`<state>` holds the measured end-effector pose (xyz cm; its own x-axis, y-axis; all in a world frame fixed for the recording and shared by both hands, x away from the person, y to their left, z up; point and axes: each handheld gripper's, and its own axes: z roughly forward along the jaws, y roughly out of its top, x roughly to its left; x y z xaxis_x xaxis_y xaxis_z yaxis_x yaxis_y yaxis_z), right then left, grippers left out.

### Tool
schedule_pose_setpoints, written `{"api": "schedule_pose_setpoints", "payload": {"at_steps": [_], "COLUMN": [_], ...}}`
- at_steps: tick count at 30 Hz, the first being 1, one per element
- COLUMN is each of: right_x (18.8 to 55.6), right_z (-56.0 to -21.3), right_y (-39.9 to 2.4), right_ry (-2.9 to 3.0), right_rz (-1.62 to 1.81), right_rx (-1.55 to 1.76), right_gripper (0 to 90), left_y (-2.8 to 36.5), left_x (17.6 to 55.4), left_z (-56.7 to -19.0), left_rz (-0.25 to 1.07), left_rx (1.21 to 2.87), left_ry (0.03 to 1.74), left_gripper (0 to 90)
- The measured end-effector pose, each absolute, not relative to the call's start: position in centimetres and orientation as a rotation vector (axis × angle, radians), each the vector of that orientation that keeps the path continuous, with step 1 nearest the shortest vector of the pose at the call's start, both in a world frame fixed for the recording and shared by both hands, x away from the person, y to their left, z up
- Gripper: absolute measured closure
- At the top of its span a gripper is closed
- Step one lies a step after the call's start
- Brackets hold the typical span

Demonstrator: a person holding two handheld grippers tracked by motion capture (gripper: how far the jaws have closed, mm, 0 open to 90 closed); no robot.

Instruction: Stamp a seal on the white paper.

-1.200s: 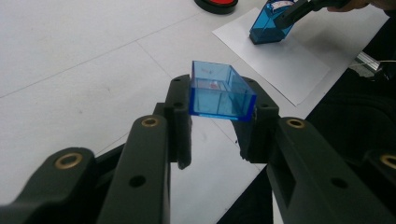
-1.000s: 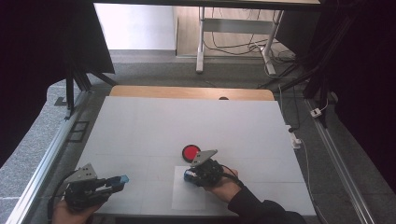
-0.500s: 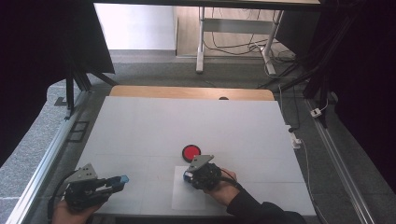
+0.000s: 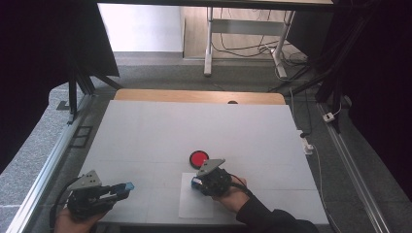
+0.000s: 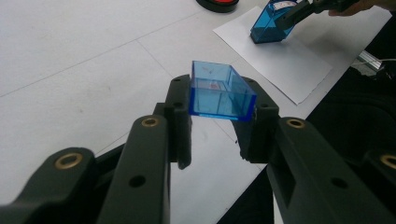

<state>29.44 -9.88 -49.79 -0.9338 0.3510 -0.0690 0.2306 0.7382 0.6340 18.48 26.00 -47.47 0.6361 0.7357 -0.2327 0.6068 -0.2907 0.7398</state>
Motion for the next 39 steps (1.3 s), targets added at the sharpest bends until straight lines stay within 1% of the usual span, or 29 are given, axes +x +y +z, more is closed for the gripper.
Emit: {"api": "schedule_pose_setpoints", "payload": {"at_steps": [15, 33, 39], "right_x": [30.8, 28.7, 28.9], "right_z": [-50.1, -49.8, -49.7], "right_y": [-10.7, -9.4, -9.4], "right_ry": [2.81, 2.717, 2.732], "right_rz": [1.083, 0.928, 0.915], "right_rx": [0.594, 0.41, 0.431], "right_gripper": [71.8, 71.8, 71.7], "left_y": [26.0, 26.0, 26.0], "left_x": [18.5, 18.5, 18.5], "left_z": [-47.5, -47.5, -47.5], "left_rz": [0.19, 0.19, 0.192], "left_rx": [2.003, 2.004, 2.002], "left_ry": [1.053, 1.053, 1.053], "left_gripper": [67.7, 67.7, 67.7]}}
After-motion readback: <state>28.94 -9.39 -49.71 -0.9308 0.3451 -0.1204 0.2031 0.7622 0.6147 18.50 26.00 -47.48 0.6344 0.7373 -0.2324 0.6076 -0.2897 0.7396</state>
